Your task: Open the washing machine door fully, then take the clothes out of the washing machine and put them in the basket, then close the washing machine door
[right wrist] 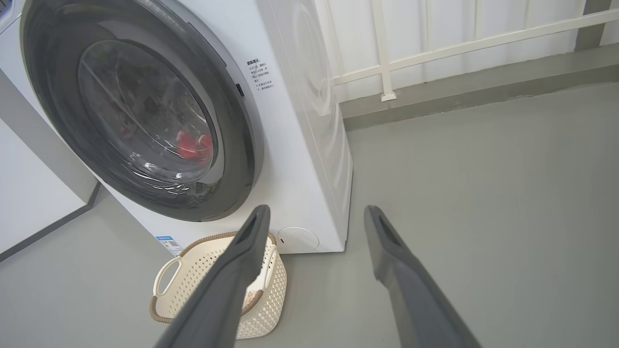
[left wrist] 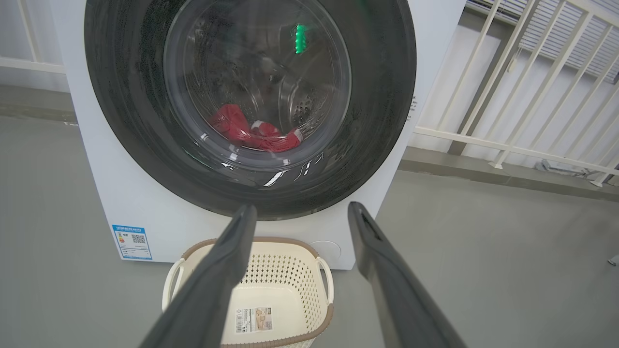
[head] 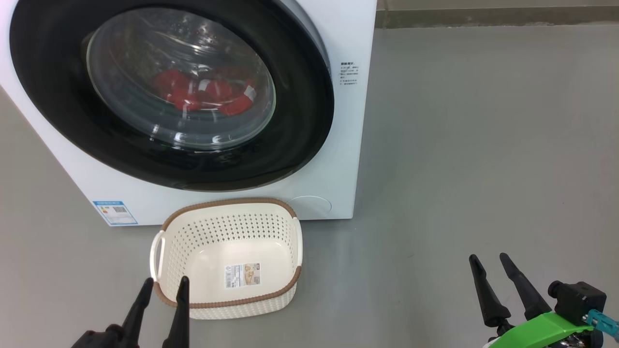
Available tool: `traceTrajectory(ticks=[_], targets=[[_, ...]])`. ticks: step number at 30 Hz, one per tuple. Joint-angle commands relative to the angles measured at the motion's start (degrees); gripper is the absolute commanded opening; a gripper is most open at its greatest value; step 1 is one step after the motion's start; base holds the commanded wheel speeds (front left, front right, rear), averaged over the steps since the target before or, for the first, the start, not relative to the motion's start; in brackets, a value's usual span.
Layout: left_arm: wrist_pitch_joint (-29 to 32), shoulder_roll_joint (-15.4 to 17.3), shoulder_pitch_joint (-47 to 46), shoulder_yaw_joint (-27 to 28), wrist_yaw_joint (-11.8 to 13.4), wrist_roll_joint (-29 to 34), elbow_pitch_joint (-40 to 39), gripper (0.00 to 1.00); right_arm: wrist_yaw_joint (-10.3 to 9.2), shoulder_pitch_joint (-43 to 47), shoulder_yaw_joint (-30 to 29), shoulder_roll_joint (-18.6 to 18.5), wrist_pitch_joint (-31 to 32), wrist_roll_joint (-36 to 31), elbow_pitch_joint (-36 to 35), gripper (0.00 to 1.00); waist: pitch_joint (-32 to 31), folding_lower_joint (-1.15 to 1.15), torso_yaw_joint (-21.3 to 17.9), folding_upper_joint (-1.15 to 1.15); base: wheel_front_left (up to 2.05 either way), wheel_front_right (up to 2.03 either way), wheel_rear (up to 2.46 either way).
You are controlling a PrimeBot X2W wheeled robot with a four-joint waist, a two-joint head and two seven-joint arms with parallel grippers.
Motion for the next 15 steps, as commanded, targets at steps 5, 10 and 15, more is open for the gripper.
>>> traceTrajectory(ticks=[5,10,15], targets=[[-1.7,1.22,-0.88,1.41,-0.17,4.25,-2.03,1.0,0.08,-0.91,1.55,-1.33,-1.7,-4.21,-1.92,1.0,-0.01,0.0,-0.02,0.0,0.0,0.0,0.0],[-2.55,1.17,-0.55,1.46,-0.18,6.79,-2.11,1.0,0.09,-0.41,1.3,-1.64,-2.54,-7.13,-2.25,1.0,-0.17,0.0,0.01,0.0,0.0,0.0,0.0],[-3.22,1.09,-0.27,1.66,-0.19,8.63,-2.18,1.0,0.09,0.05,0.55,-1.53,-3.19,-9.2,-2.68,1.0,-0.28,0.0,0.0,0.0,0.0,0.0,0.0]])
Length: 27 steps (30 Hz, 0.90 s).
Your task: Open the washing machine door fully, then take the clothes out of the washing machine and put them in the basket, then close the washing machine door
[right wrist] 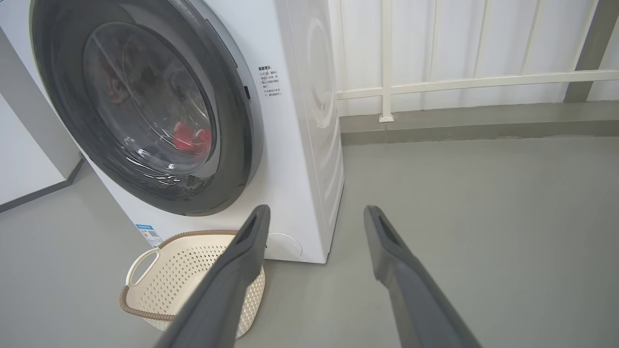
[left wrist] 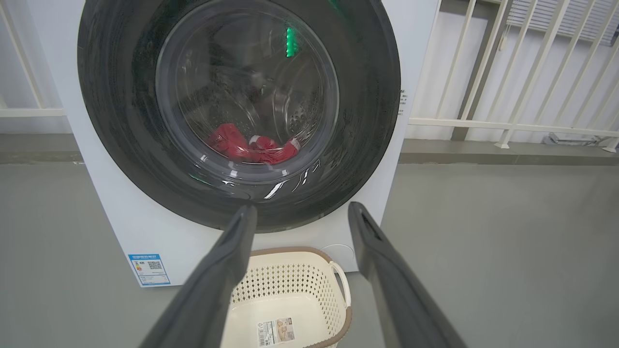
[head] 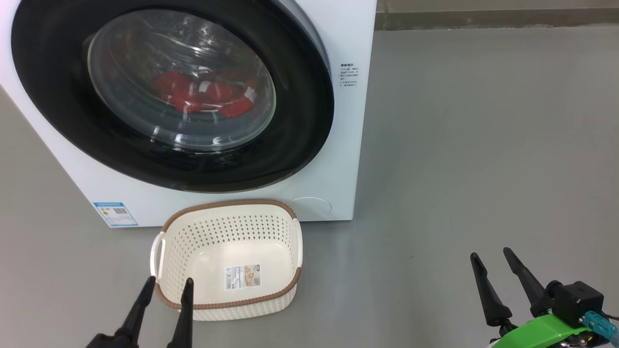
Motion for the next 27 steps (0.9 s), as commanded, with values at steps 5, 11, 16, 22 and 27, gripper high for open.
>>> traceTrajectory(ticks=[5,11,16,22,27], targets=[[-0.7,0.42,-0.47,2.4,-0.19,-0.99,-0.31,1.0,0.09,0.39,0.09,-0.69,-0.69,-0.51,-1.72,1.0,-0.13,0.0,-0.01,0.0,0.0,0.0,0.0],[-0.7,0.67,-0.72,2.41,-0.19,-1.52,0.97,1.0,0.09,1.16,-0.73,-0.42,-0.69,-0.47,-1.75,1.0,-0.13,0.0,0.02,0.0,0.0,0.0,0.0],[-0.7,0.75,-0.91,2.71,-0.19,-1.44,1.11,1.0,0.09,1.35,-0.71,-0.23,-0.69,-0.57,-1.78,1.0,-0.08,0.0,-0.06,0.0,0.0,0.0,0.0],[-0.7,0.61,-1.0,3.08,-0.19,-1.18,0.83,1.0,0.09,1.33,-0.53,-0.14,-0.69,-0.6,-1.8,1.0,-0.08,0.0,-0.17,0.0,0.0,0.0,0.0],[-0.7,0.49,-0.99,3.0,-0.19,-0.83,0.61,1.0,0.09,1.34,-0.4,-0.2,-0.69,-0.5,-1.85,1.0,-0.15,0.0,-0.09,0.0,0.0,0.0,0.0]])
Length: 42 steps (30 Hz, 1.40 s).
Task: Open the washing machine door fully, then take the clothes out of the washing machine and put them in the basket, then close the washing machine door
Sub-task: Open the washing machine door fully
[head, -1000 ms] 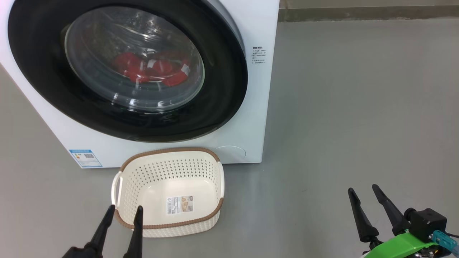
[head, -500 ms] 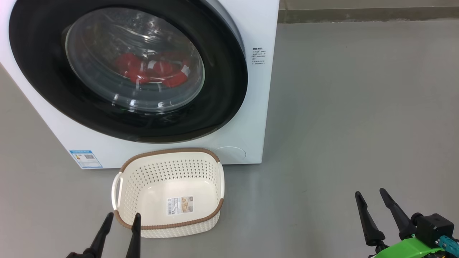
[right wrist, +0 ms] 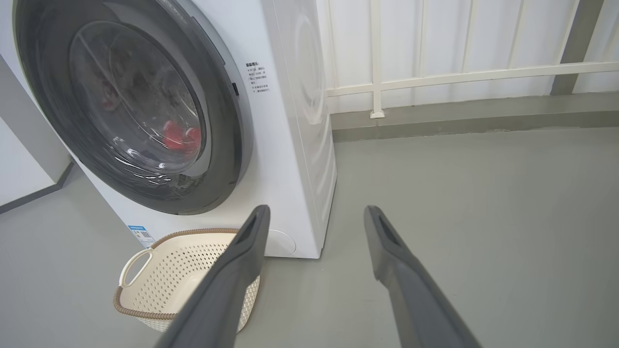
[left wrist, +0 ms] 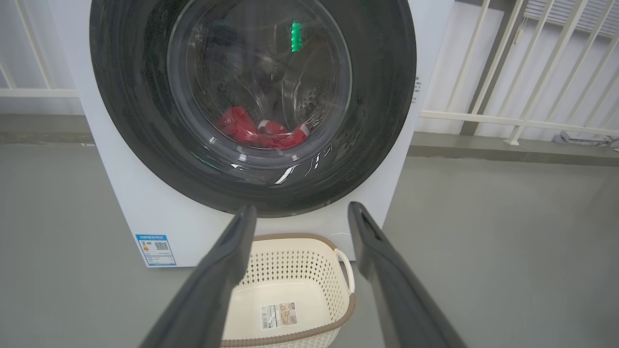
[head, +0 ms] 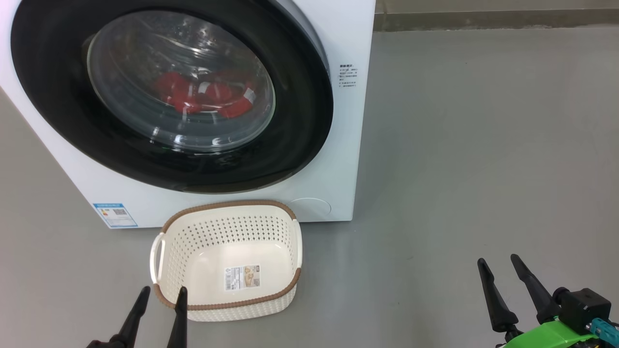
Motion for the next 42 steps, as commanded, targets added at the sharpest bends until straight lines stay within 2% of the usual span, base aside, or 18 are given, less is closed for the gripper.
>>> traceTrajectory(ticks=[1,3,5,6,8,9,17,24,28,37,42], targets=[[-0.7,0.53,-1.73,1.89,-0.19,0.34,-1.49,1.0,0.09,-0.17,1.37,-0.56,-0.69,-0.46,-1.57,1.0,0.0,0.0,0.07,0.0,0.0,0.0,0.0],[-0.7,0.5,-1.78,1.81,-0.19,0.42,-1.57,1.0,0.09,-0.28,1.51,-0.54,-0.69,-0.43,-1.56,1.0,0.03,0.0,0.16,0.0,0.0,0.0,0.0],[-0.7,0.47,-1.86,1.75,-0.19,0.53,-1.64,1.0,0.09,-0.44,1.7,-0.61,-0.69,-0.34,-1.51,0.83,0.06,0.0,0.31,0.0,0.0,0.0,0.0],[-0.7,0.45,-1.88,1.73,-0.19,0.56,-1.66,1.0,0.09,-0.51,1.88,-0.64,-0.69,-0.25,-1.48,0.43,0.07,0.0,0.38,0.0,0.0,0.0,0.0],[-0.7,0.41,-1.92,1.67,-0.19,0.58,-1.73,1.0,0.09,-0.69,2.16,-0.69,-0.69,-0.08,-1.46,0.03,0.13,0.0,0.5,0.0,0.0,0.0,0.0],[-0.7,0.4,-1.94,1.63,-0.19,0.6,-1.76,1.0,0.09,-0.8,2.38,-0.7,-0.69,0.09,-1.46,0.0,0.16,0.0,0.57,0.0,0.0,0.0,0.0],[-0.7,0.19,-2.36,1.23,-0.19,0.97,-2.36,1.0,0.09,-5.78,4.47,-0.67,-0.69,3.86,-2.06,0.0,1.27,0.0,0.94,0.0,0.0,0.0,0.0],[-0.7,-0.04,-4.23,0.3,-0.19,0.93,-3.0,1.0,0.09,-15.75,5.75,-0.48,-0.69,8.6,-0.84,0.0,3.68,0.0,2.35,0.0,0.0,0.0,0.0],[-0.7,-0.19,-5.89,0.01,-0.19,0.89,-3.33,1.0,0.09,-22.31,5.79,-0.5,-0.69,13.39,0.69,0.0,5.61,0.0,3.74,0.0,0.0,0.0,0.0],[-0.7,-0.56,-10.07,-1.52,-0.19,-0.01,-3.8,1.0,0.09,-36.34,7.93,-2.75,-0.69,21.14,7.15,0.0,9.91,0.0,6.55,0.0,0.0,0.0,0.0],[-0.7,-0.42,-11.98,-2.78,-0.19,-0.49,-3.45,1.0,0.09,-43.81,10.42,-2.77,0.69,29.61,12.61,0.0,12.15,0.0,7.7,0.0,0.0,0.0,0.0]])
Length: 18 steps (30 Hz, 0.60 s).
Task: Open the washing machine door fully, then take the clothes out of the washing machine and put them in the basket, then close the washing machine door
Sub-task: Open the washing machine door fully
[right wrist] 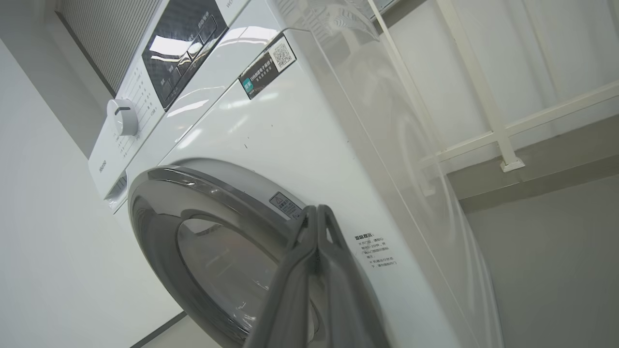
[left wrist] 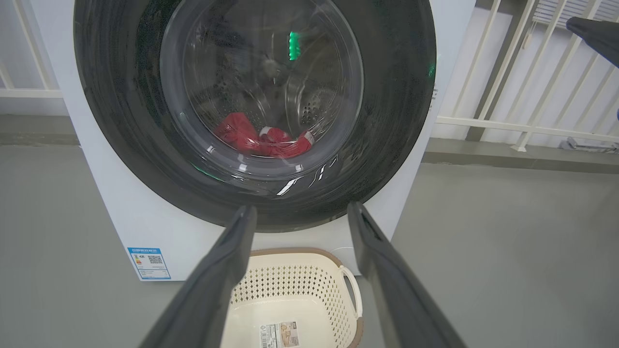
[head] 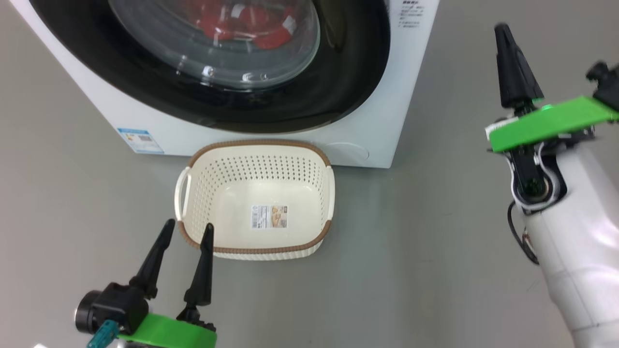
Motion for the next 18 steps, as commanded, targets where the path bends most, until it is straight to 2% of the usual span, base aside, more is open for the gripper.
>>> traceTrajectory(ticks=[1,11,18], targets=[[-0.46,0.68,-2.32,1.31,-0.18,-0.5,-1.18,1.0,0.09,-2.98,2.05,-0.05,0.48,2.3,-0.35,0.0,2.15,0.0,1.48,0.0,0.0,0.0,0.0],[-0.46,1.51,-5.98,-0.9,-0.18,-1.82,-1.13,1.0,0.09,-17.37,10.8,-3.8,6.01,16.98,7.14,0.0,6.97,0.0,3.5,0.0,0.0,0.0,0.0],[-0.46,1.86,-7.87,-2.43,-0.18,-2.64,-1.06,1.0,0.09,-24.76,12.63,-5.37,17.29,28.21,10.58,0.0,9.54,0.0,4.83,0.0,0.0,0.0,0.0]])
